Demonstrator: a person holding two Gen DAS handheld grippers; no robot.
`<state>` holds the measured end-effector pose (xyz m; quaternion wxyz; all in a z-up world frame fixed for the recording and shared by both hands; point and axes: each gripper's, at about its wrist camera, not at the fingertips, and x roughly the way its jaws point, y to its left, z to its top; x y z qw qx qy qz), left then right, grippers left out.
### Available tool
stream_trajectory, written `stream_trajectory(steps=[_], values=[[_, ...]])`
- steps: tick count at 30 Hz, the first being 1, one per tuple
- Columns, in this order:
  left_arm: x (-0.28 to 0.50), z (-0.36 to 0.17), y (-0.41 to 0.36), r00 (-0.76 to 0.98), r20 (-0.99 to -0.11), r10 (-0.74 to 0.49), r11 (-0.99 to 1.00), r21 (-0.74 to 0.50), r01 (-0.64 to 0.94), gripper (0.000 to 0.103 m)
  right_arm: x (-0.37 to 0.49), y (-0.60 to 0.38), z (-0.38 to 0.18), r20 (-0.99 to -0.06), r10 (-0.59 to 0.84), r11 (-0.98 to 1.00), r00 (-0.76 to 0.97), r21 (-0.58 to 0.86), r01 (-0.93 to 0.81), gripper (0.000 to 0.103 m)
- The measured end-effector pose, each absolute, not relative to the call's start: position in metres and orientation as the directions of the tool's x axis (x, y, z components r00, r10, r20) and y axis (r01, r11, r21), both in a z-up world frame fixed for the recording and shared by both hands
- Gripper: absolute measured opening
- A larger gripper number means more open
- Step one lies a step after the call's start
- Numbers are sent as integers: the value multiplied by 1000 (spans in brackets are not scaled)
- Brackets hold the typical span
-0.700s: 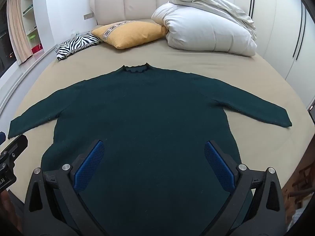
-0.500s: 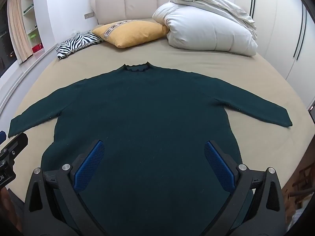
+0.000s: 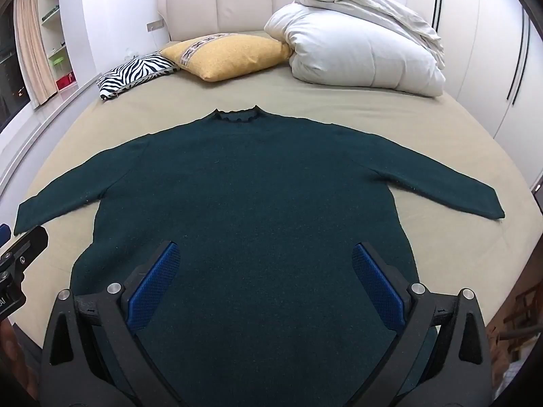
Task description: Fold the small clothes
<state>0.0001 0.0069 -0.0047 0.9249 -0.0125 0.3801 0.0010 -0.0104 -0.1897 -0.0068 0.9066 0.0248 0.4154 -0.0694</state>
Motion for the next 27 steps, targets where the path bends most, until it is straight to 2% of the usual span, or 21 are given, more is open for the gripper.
stream_trajectory(steps=[27], values=[[0,-3,7,713,-701,-9,1000,-25,-11,103,-9,-189,-9,-760,-101,990,642,-13,140,103]])
